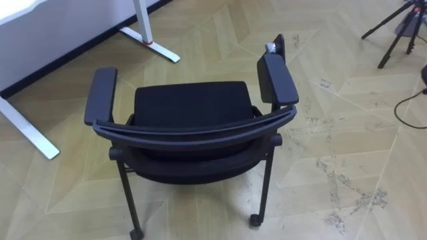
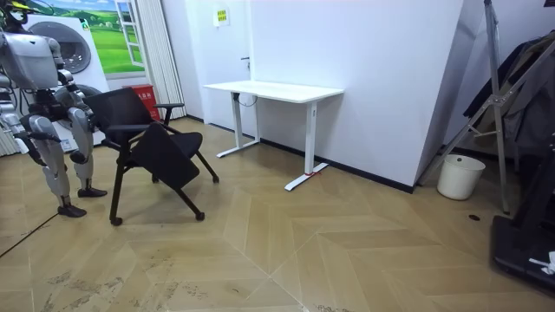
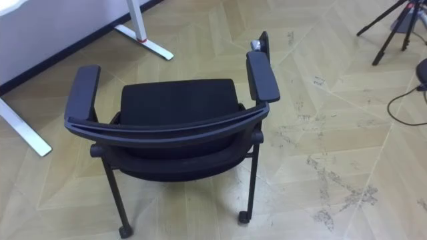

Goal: Push chair

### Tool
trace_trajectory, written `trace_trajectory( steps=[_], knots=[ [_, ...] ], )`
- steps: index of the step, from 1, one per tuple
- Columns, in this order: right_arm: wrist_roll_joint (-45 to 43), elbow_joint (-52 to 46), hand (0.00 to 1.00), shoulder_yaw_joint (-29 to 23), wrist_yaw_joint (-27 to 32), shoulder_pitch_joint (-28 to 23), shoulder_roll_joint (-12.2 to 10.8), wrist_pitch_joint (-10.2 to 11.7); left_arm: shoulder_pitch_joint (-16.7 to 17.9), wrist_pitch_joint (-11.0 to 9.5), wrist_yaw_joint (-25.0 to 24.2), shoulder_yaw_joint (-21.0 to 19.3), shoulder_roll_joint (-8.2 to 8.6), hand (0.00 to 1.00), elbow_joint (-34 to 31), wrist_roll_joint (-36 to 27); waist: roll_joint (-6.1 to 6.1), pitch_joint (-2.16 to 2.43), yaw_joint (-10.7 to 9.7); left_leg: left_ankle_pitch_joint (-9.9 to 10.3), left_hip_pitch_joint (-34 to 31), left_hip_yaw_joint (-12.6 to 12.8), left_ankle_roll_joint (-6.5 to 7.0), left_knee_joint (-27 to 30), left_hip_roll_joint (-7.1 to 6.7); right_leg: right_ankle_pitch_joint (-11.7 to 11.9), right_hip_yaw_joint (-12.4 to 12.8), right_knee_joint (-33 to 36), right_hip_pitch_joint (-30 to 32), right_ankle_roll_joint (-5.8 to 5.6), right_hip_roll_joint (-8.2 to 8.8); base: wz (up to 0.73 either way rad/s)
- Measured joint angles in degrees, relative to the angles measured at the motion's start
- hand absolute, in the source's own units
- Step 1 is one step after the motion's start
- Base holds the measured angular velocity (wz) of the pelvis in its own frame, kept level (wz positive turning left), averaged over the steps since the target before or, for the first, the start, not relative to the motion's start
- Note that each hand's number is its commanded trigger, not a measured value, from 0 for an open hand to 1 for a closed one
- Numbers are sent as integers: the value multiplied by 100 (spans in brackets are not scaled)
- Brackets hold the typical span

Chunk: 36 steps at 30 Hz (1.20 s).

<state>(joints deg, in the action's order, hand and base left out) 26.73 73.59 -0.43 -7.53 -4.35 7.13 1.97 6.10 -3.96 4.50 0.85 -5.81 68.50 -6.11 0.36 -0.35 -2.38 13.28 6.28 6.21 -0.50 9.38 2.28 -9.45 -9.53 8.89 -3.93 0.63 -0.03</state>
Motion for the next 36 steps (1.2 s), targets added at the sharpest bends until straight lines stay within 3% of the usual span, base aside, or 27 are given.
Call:
trace_trajectory(
  steps=[24,36],
  knots=[
    [93,-16,0,-80,413,-31,-2,43,17,-13,279,173,-25,0,-42,0,-12,21,-60,0,-17,-15,0,1,0,1,-38,-8,15,0,3,1],
    [93,-4,0,-119,429,-23,-1,53,133,-50,560,-134,-17,0,-44,-63,7,27,-29,0,20,-19,0,0,-1,0,-7,-23,-11,0,-4,0]
  ],
)
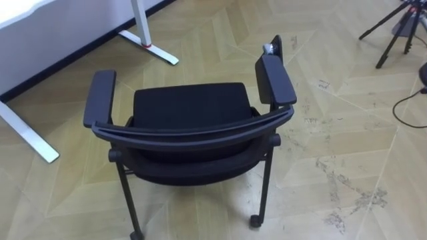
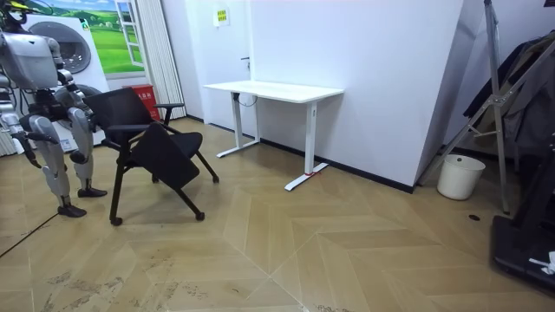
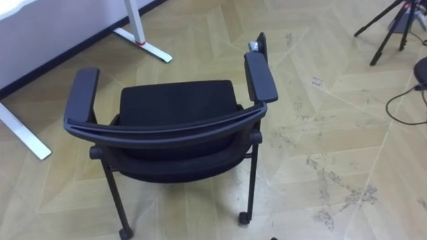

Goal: Push chair

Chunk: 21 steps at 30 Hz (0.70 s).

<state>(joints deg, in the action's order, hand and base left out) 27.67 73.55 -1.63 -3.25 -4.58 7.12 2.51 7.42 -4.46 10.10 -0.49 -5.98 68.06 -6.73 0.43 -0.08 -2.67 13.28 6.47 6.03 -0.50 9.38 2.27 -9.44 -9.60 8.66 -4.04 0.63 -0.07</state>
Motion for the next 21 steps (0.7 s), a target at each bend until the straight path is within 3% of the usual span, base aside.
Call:
trace_trajectory(
  steps=[9,12,21],
  knots=[
    [0,3,0,-21,-54,-106,4,2,266,-119,231,-343,-24,0,-61,64,37,-21,106,0,77,0,0,6,1,0,-9,3,-110,0,1,0],
    [1,1,0,-20,-133,-102,9,11,324,-251,306,-456,-34,0,-78,159,40,-27,165,0,48,-16,0,7,-1,0,-25,6,-94,-1,9,10],
    [12,-14,0,-17,-326,20,22,184,500,-374,347,-506,-85,0,-260,196,4,-32,242,0,-94,-296,0,27,-21,-28,-284,-6,-81,-8,28,15]
  ],
)
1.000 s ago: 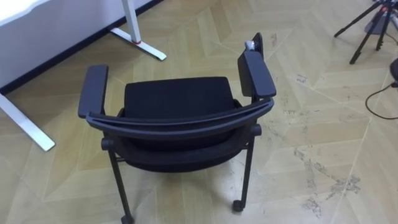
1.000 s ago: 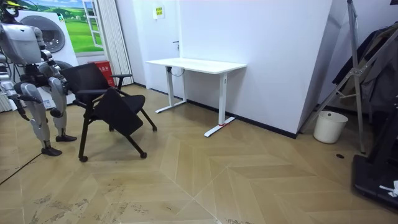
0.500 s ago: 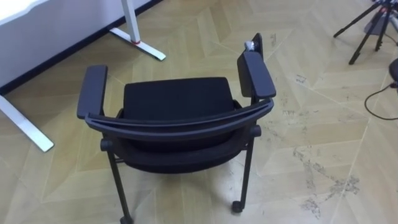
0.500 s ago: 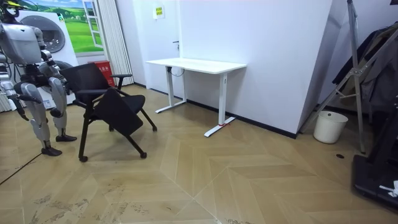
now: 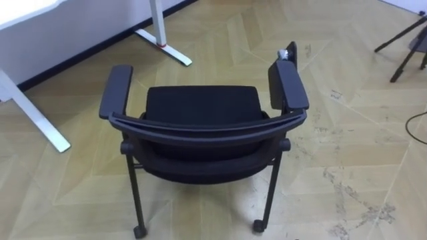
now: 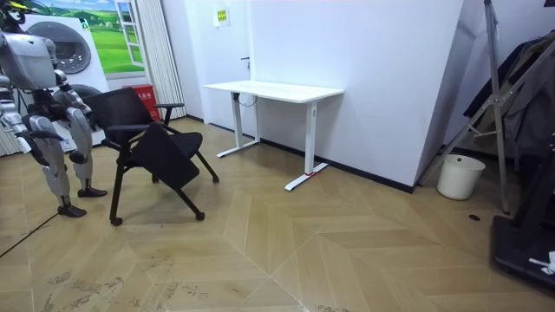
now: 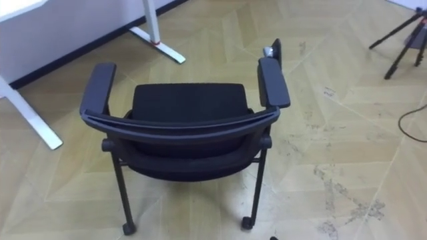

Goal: Push chair

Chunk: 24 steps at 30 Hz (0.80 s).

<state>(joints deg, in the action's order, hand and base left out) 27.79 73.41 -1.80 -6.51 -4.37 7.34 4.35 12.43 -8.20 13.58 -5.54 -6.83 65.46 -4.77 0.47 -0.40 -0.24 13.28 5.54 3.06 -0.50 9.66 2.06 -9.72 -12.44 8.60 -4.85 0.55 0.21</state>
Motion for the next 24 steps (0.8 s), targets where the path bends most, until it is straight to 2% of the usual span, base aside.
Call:
trace_trajectory(
  steps=[5,11,16,21,23,24],
  knots=[
    [24,-51,0,3,62,70,20,153,240,-218,291,12,-16,0,-402,9,15,10,70,0,-7,-123,0,-2,-20,-27,-94,-7,-38,-5,20,7],
    [-36,-40,0,-167,76,83,85,221,535,-340,733,-133,-102,0,-763,843,21,8,111,0,16,-211,0,0,-78,-43,-221,-47,-141,-31,69,12],
    [-89,-31,0,-326,220,85,159,223,571,-362,1228,-331,-161,0,-780,944,-1,1,226,0,12,-213,0,16,-77,-42,-222,-53,-151,-32,70,1],
    [-107,-46,0,-392,313,86,256,226,723,-407,1693,-339,-338,0,-1240,952,-91,-4,238,0,5,-308,0,39,-83,-44,-299,-80,-199,-34,71,9],
    [-109,-47,0,-393,388,92,315,228,715,-431,1915,-352,-425,0,-1323,1122,-202,2,242,0,24,-321,0,34,-85,-44,-307,-85,-226,-35,72,2],
    [-109,-45,0,-393,392,92,326,228,717,-436,1963,-365,-444,0,-1346,1228,-220,8,245,0,27,-321,0,32,-85,-45,-308,-85,-231,-36,72,0]
  ],
)
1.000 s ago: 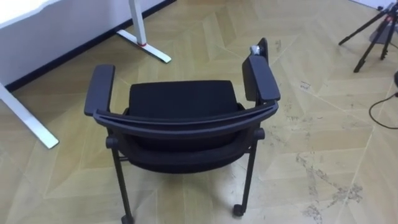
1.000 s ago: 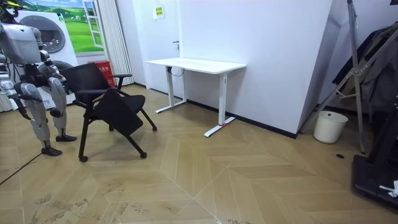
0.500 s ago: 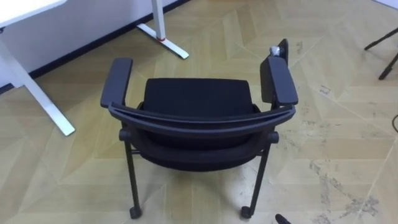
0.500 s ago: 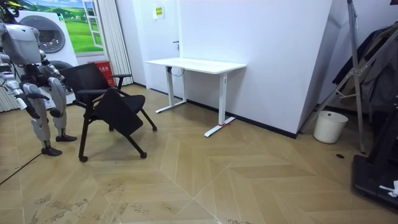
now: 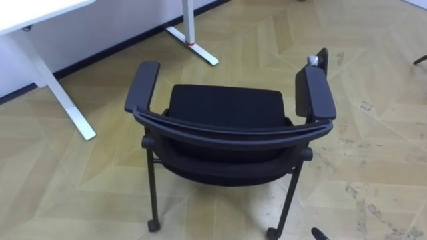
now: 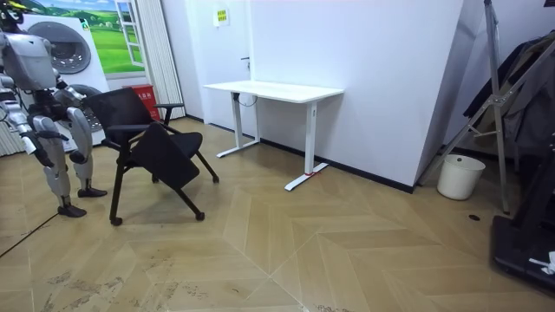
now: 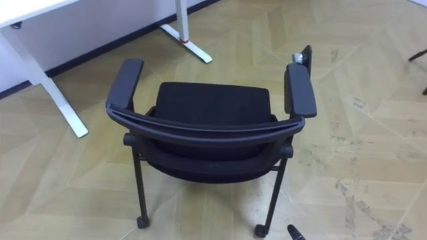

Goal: Push chair

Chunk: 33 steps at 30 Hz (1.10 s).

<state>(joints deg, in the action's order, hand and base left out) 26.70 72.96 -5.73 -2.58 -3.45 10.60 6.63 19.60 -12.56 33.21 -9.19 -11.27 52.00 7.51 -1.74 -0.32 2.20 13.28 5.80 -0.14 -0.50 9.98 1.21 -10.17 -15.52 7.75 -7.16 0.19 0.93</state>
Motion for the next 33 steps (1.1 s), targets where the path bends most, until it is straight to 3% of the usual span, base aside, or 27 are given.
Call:
trace_trajectory(
  steps=[3,5,10,14,17,20,25,33],
  knots=[
    [-22,-15,0,-5,0,-21,48,-2,66,-6,116,-225,-46,0,-513,472,-72,9,-9,-1,15,-2,0,-3,-1,-9,-17,5,-13,-11,3,2],
    [-217,-14,0,-16,6,-36,52,0,137,-85,432,-369,-57,0,-1236,854,-44,-1,-2,-1,6,-11,0,3,-5,-29,-22,16,22,-16,7,5],
    [-231,-25,0,-6,7,-10,51,1,-194,-184,1054,-364,-107,0,-1597,1254,-46,14,-30,-1,-4,-5,0,16,-8,-30,27,11,16,-17,2,-4],
    [-236,-226,0,-64,126,-118,51,-5,-220,-188,1384,-367,-109,0,-2064,1689,-4,35,-45,-1,87,8,0,-26,-7,-30,82,7,-34,-17,-1,-9],
    [-295,-216,0,-226,204,-127,26,-25,-238,-168,1419,-368,-109,0,-2602,2078,77,48,-60,-1,92,11,0,-29,-8,-30,95,0,-30,-17,1,0],
    [-355,-217,0,-239,240,-133,9,-29,-247,-126,1518,-358,-107,0,-3052,2381,73,43,-100,-1,142,18,0,-45,-7,-30,122,-2,-65,-17,3,-5],
    [-253,-221,0,-233,160,-189,10,-42,-419,-88,1625,-323,-110,0,-3306,3302,17,23,-200,-1,122,23,0,-37,-7,-29,84,4,-56,-17,5,3],
    [-263,-193,0,-218,-10,-205,13,-47,-506,-48,1629,-54,-153,0,-3851,4069,-64,23,-360,-1,78,59,0,-15,0,-26,123,47,28,-12,2,-1]
  ],
)
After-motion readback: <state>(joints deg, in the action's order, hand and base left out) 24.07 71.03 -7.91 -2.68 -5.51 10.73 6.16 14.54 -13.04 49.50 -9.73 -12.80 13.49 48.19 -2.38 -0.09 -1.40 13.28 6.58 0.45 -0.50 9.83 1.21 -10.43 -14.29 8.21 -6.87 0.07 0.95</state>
